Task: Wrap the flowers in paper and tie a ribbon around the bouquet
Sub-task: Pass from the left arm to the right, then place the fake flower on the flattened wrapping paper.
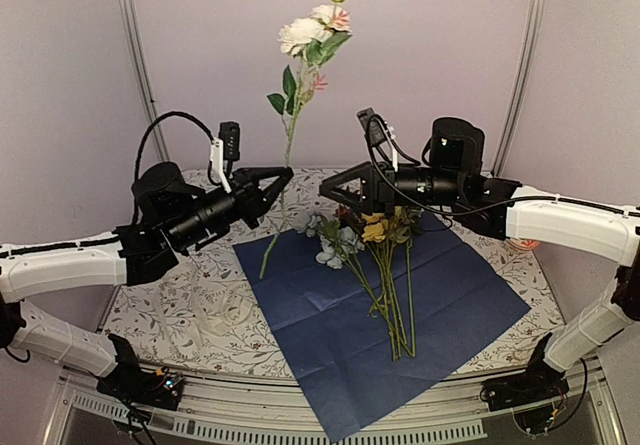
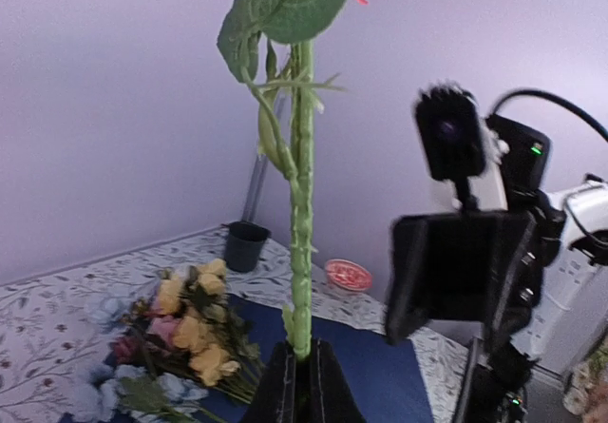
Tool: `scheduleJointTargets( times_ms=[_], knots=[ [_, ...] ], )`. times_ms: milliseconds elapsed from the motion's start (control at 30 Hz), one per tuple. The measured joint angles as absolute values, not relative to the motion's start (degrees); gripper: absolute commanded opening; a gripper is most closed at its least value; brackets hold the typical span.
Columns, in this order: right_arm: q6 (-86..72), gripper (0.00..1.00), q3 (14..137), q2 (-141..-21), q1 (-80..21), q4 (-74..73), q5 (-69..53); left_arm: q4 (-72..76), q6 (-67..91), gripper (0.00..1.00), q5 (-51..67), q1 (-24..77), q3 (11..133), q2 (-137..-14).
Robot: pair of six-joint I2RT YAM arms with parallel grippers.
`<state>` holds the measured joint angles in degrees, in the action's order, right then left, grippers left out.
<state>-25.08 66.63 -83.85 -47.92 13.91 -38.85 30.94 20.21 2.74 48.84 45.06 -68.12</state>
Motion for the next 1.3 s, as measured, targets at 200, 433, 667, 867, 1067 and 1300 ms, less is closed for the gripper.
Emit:
scheduleJointTargets(
  times_ms=[200, 433, 667, 867, 1067, 1300],
  knots=[
    [-29.5, 0.46, 69.5, -86.6, -50.1, 24.2, -38.4, 42.2, 23.7, 0.0, 11.4, 56.8, 42.7, -71.4],
    [-31.1, 0.0, 69.6, -86.7, -50.8, 27.0, -37.8, 46.8, 25.5, 0.37, 12.2, 58.4, 42.7, -73.8],
    [-32.8, 0.0, 69.6, -85.8, -46.3, 13.6, -33.2, 36.8, 25.6, 0.78, 4.4, 58.8, 44.4, -73.9],
    [-30.4, 0.0, 72.9, -89.9, -41.0, -11.7, -22.3, 10.7, 33.1, 0.81, -12.6, 54.3, 48.7, -74.2],
    [-28.9, 0.06, 72.7, -98.8, -40.4, -22.8, -17.6, -4.7, 41.6, 0.88, -18.7, 47.5, 44.1, -76.2],
    [-28.2, 0.33, 74.3, -106.9, -40.3, -25.8, -15.2, -8.1, 45.5, 0.9, -17.4, 46.0, 40.0, -79.3]
  ],
)
